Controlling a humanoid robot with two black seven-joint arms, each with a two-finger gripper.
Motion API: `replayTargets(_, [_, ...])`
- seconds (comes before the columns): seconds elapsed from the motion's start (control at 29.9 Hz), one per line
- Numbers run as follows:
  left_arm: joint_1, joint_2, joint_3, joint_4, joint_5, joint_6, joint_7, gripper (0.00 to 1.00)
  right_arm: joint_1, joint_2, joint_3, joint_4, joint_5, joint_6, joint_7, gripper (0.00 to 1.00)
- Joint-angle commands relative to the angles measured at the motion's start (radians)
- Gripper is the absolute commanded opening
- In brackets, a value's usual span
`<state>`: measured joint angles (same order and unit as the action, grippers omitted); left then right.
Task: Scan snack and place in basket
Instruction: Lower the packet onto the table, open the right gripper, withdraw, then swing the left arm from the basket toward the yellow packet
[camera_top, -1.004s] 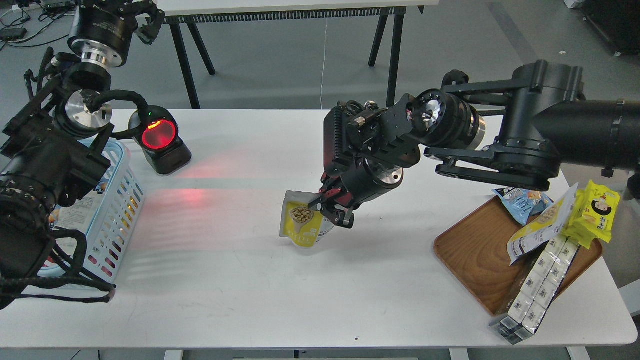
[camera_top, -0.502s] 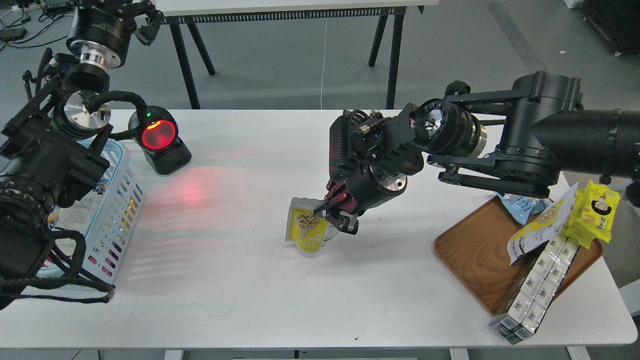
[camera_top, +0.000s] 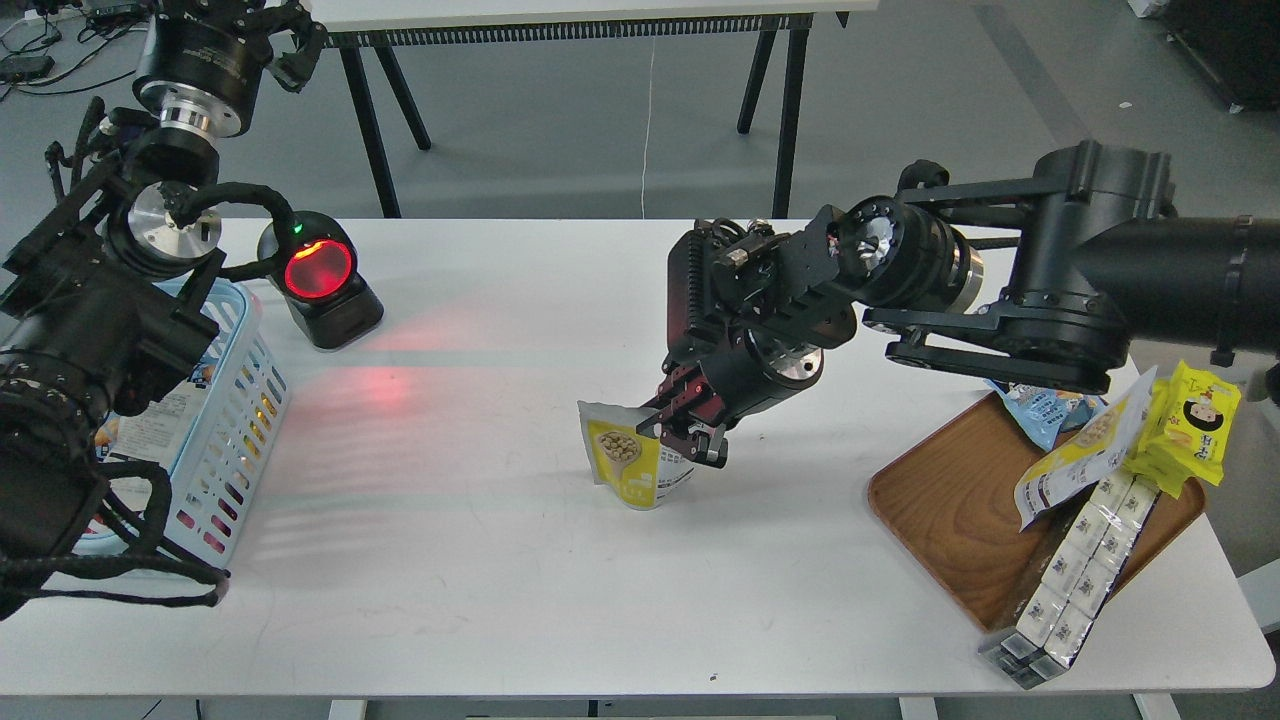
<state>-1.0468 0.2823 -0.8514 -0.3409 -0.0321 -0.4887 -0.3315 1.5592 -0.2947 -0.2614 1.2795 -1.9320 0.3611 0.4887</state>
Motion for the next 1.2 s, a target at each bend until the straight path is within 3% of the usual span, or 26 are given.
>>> replayTargets(0.0, [-0.007, 0.0, 0.0, 0.0, 0.0, 0.0, 0.0, 1.0, 0.033, -0.049, 0.008, 0.007, 0.007, -0.001, 0.0, 0.32])
replayTargets(0.07, [-0.009, 0.001, -0.002, 0.0, 0.0, 0.0, 0.0, 1.0, 0.045, -0.082, 0.017, 0.03, 0.008, -0.001, 0.0, 0.44])
replayTargets(0.13, [-0.01, 0.001, -0.002, -0.001, 0.0, 0.0, 0.0, 1.0, 0.038, -0.135, 0.059, 0.055, 0.011, -0.007, 0.0, 0.88])
replayTargets(0.33, [-0.006, 0.003, 0.0, -0.013, 0.003, 0.0, 0.002, 1.0, -0.057, -0.29, 0.258, 0.141, 0.172, -0.002, 0.0, 0.94])
replayTargets(0.57, [-0.015, 0.027, 0.009, -0.013, 0.008, 0.0, 0.014, 1.0, -0.09, -0.414, 0.356, 0.127, 0.37, -0.019, 0.0, 0.97])
replayTargets(0.7, [-0.096, 0.047, 0.148, -0.015, 0.044, 0.0, 0.011, 1.0, -0.143, -0.469, 0.401, 0.106, 0.513, -0.069, 0.0, 0.97])
replayTargets(0.87, [-0.163, 0.055, 0.291, -0.015, 0.052, 0.0, 0.006, 1.0, -0.22, -0.489, 0.426, 0.015, 0.746, -0.23, 0.0, 0.98])
replayTargets(1.17, [-0.252, 0.096, 0.402, -0.032, 0.299, 0.0, 0.014, 1.0, -0.257, -0.474, 0.423, -0.138, 1.281, -0.241, 0.0, 0.98])
